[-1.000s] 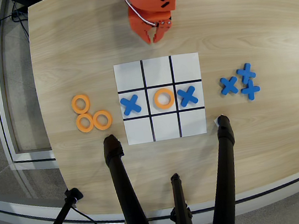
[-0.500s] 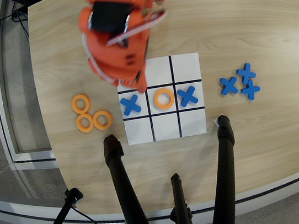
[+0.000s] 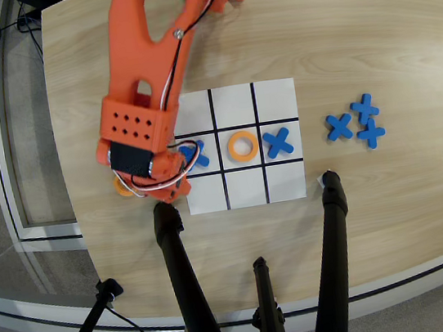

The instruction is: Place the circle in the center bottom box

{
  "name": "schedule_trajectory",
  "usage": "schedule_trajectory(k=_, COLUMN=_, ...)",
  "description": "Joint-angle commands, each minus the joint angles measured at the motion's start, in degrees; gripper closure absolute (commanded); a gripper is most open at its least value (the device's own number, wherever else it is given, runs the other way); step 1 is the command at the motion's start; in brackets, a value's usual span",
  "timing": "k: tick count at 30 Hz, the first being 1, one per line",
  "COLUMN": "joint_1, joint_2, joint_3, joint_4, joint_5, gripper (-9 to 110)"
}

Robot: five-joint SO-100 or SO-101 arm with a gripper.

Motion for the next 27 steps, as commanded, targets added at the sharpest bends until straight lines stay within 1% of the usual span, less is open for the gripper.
schedule_trajectory(k=1, joint_1=0.18, joint_2=-2.37, joint_3=-4.31, joint_4=-1.76, joint_5=0.79, gripper=79)
schedule_trajectory(k=17, joint_1=1.41, joint_2=-10.02, joint_3=-10.81, joint_4=-2.29, joint_5=0.79, gripper=79)
schedule_trajectory(k=27, joint_1=2.29, joint_2=-12.83, joint_3=-10.9, joint_4=-2.72, joint_5=0.26, gripper=79)
